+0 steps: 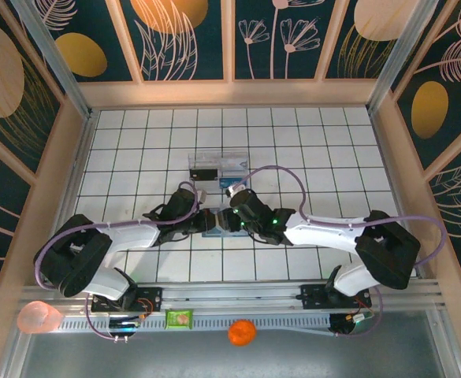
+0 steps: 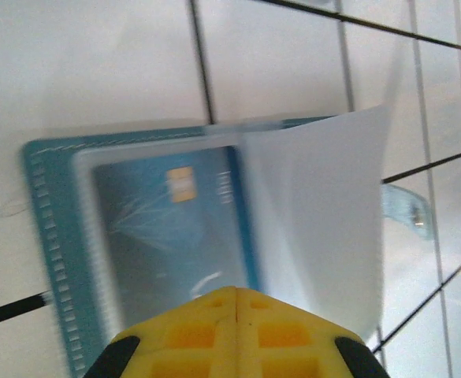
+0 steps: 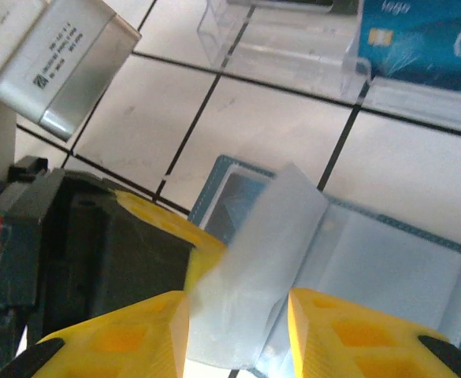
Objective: Take the credit cards out of the card holder
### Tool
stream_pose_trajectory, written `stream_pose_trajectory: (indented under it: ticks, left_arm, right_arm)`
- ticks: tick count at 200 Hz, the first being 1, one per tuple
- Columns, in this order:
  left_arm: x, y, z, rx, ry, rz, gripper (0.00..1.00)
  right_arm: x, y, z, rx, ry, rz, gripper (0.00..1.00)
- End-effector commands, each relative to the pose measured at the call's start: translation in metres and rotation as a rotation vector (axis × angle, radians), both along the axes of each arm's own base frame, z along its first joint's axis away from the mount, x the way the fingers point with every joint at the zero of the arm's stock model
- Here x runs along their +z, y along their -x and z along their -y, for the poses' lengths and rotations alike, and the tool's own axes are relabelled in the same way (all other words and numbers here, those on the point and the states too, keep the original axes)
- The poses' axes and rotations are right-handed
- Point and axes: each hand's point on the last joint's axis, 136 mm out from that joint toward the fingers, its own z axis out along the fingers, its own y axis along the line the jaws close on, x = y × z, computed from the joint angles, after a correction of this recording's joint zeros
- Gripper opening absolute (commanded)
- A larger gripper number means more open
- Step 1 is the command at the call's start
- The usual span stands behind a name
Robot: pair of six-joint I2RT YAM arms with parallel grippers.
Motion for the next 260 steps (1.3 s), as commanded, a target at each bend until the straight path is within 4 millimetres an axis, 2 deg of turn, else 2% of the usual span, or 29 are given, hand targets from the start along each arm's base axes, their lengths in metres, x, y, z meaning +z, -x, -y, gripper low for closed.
stream_pose_trajectory:
  ticks: [1, 14, 43, 67, 95, 115, 126, 144, 155, 169, 192, 205, 234, 260]
  left_arm:
    - [0.025, -0.001, 0.02, -0.052, 0.052, 0.034, 0.07]
    - [0.03, 0.001, 0.031, -0.084, 0.071, 0.035, 0.08]
    - [0.013, 0.012, 0.058, -0.169, 0.065, -0.022, 0.06]
    - [0.007, 0.017, 0.075, -0.23, 0.065, -0.04, 0.06]
    - [-0.007, 0.022, 0.079, -0.266, 0.043, -0.088, 0.06]
    - [-0.007, 0.021, 0.078, -0.262, 0.037, -0.088, 0.07]
    - [-0.001, 0.017, 0.073, -0.236, 0.027, -0.057, 0.06]
    - [0.028, 0.008, 0.063, -0.172, 0.04, 0.043, 0.14]
    - [0.045, 0.001, 0.052, -0.122, 0.044, 0.096, 0.19]
    - [0.053, -0.008, 0.033, -0.047, 0.037, 0.128, 0.23]
    - [0.035, -0.019, -0.01, 0.077, -0.011, 0.099, 0.23]
    - [0.025, -0.02, -0.025, 0.111, -0.028, 0.082, 0.23]
    - [0.008, -0.017, -0.032, 0.113, -0.068, 0.065, 0.24]
    - [0.0, -0.017, -0.035, 0.125, -0.084, 0.065, 0.27]
  right_arm:
    - [0.004, -0.013, 0.022, -0.097, 0.021, 0.04, 0.38]
    - [0.005, -0.017, 0.032, -0.124, 0.028, 0.044, 0.38]
    - [0.015, -0.025, 0.055, -0.19, 0.03, 0.067, 0.37]
    - [0.025, -0.029, 0.07, -0.229, 0.029, 0.085, 0.36]
    - [0.028, -0.031, 0.078, -0.256, 0.02, 0.089, 0.36]
    - [0.027, -0.033, 0.079, -0.265, 0.018, 0.082, 0.36]
    - [0.027, -0.033, 0.077, -0.257, 0.008, 0.078, 0.36]
    - [0.029, -0.033, 0.07, -0.23, -0.02, 0.069, 0.36]
    - [0.029, -0.032, 0.063, -0.2, -0.045, 0.049, 0.37]
    - [0.028, -0.027, 0.048, -0.12, -0.096, 0.008, 0.38]
    - [0.026, -0.014, 0.021, 0.017, -0.176, -0.082, 0.39]
    - [0.021, -0.009, 0.008, 0.065, -0.219, -0.162, 0.39]
    - [0.002, 0.002, -0.013, 0.129, -0.272, -0.327, 0.39]
    - [-0.014, -0.001, -0.015, 0.099, -0.242, -0.371, 0.38]
